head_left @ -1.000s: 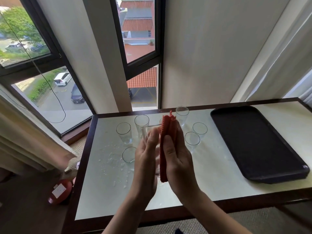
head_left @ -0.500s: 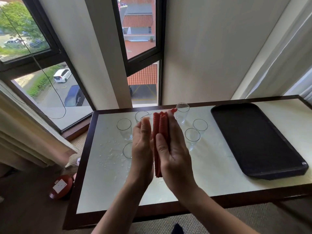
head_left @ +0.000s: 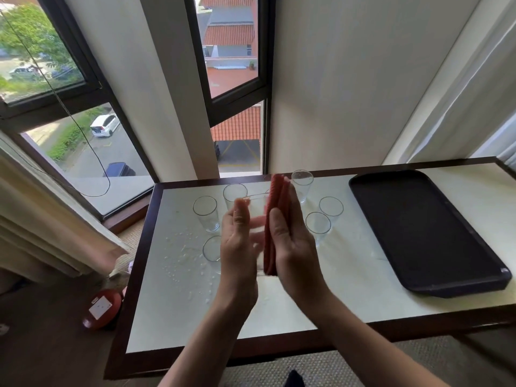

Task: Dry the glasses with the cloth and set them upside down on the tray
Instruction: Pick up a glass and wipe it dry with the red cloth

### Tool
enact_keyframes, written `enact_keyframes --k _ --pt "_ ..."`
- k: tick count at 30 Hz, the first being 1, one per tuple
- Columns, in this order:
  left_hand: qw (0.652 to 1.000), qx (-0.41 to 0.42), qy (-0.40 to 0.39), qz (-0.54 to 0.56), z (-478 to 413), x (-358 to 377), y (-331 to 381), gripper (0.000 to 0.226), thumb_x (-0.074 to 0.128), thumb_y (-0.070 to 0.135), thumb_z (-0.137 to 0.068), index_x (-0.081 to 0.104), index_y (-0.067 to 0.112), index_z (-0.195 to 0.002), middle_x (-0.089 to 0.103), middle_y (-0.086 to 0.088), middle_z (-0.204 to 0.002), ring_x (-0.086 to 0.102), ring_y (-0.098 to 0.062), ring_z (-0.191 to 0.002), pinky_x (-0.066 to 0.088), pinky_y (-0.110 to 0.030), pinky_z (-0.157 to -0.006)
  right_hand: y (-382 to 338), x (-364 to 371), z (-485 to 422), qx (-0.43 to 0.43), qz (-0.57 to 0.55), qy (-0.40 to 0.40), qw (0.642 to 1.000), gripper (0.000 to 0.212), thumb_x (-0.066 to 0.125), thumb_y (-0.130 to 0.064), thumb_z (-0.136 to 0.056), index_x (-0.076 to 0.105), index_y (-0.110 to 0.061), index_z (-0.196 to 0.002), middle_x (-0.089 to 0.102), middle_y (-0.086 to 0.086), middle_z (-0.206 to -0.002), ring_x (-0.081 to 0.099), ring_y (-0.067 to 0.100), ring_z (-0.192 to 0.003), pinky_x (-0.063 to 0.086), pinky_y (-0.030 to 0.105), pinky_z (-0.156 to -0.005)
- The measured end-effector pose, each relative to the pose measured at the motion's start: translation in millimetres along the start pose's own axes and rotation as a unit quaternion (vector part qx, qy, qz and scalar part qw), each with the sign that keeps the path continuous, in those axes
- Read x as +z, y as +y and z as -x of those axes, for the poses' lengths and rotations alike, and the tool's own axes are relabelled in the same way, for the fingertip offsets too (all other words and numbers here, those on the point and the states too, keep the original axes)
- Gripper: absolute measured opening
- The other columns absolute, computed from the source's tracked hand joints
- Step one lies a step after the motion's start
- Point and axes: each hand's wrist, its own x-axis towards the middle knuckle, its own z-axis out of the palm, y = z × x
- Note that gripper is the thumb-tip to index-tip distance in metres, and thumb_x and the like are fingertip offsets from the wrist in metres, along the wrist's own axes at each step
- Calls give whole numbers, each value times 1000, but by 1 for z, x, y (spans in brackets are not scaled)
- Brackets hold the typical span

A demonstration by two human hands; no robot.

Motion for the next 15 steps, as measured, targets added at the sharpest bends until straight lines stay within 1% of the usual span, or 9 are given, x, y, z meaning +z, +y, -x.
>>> enact_keyframes --k 1,3,4,5,7,9,11,13,15 --pt "1000 -2 0 -8 1 2 -1 49 35 62 -87 58 29 -116 77 -5 -102 76 -12 -86 57 -26 -69 0 -3 -9 19 -23 0 1000 55 33 -52 -96 27 -40 -150 48 -25 -140 54 -14 -116 48 15 -96" --pt "1000 -6 -7 -17 2 7 0 47 34 66 -91 60 34 -113 79 7 -94 75 -8 -87 55 -27 -73 0 -5 -21 71 -63 4 995 66 32 -57 -89 37 -30 -149 60 -6 -135 64 4 -113 55 33 -96" --pt "1000 -12 -7 -17 1 8 2 45 40 69 -92 63 35 -110 78 7 -96 74 -9 -91 55 -31 -78 -2 -4 -21 85 -72 6 994 67 33 -57 -87 39 -30 -148 61 -3 -134 64 11 -116 54 42 -98" --pt "1000 -15 -3 -10 0 9 5 47 46 71 -89 66 34 -110 77 2 -103 73 -15 -98 57 -38 -84 -4 -2 -17 81 -70 9 994 65 34 -56 -87 38 -34 -148 59 -5 -137 62 12 -119 52 45 -101" --pt "1000 -19 14 -7 -3 10 13 67 57 75 -81 66 24 -122 69 -13 -124 67 -30 -115 53 -53 -100 -6 3 0 32 -38 6 999 59 37 -50 -92 28 -47 -150 44 -23 -149 47 -2 -132 43 27 -109" --pt "999 -29 17 27 -7 7 15 86 65 75 -78 55 11 -135 64 -22 -130 65 -35 -119 48 -56 -106 -9 6 16 -6 9 0 1000 57 38 -44 -94 15 -51 -146 23 -39 -150 25 -20 -137 26 4 -107" --pt "999 -2 43 13 -8 5 14 72 60 70 -84 54 14 -128 70 -17 -112 73 -28 -101 57 -47 -93 -9 4 16 -11 16 -12 1000 58 37 -43 -94 14 -48 -147 25 -34 -152 28 -21 -135 28 2 -104" --pt "999 4 43 -16 -1 7 12 54 44 66 -85 56 23 -114 74 -10 -101 76 -21 -85 62 -36 -72 -7 -3 2 17 -25 -22 999 60 34 -48 -93 24 -41 -152 48 -13 -148 54 -3 -124 48 20 -100" --pt "999 -19 22 -23 6 11 8 50 44 67 -86 58 27 -112 74 -8 -106 76 -19 -88 59 -28 -66 -6 -8 -15 63 -57 -14 996 62 31 -55 -90 37 -34 -148 64 -3 -129 68 12 -108 58 42 -91"
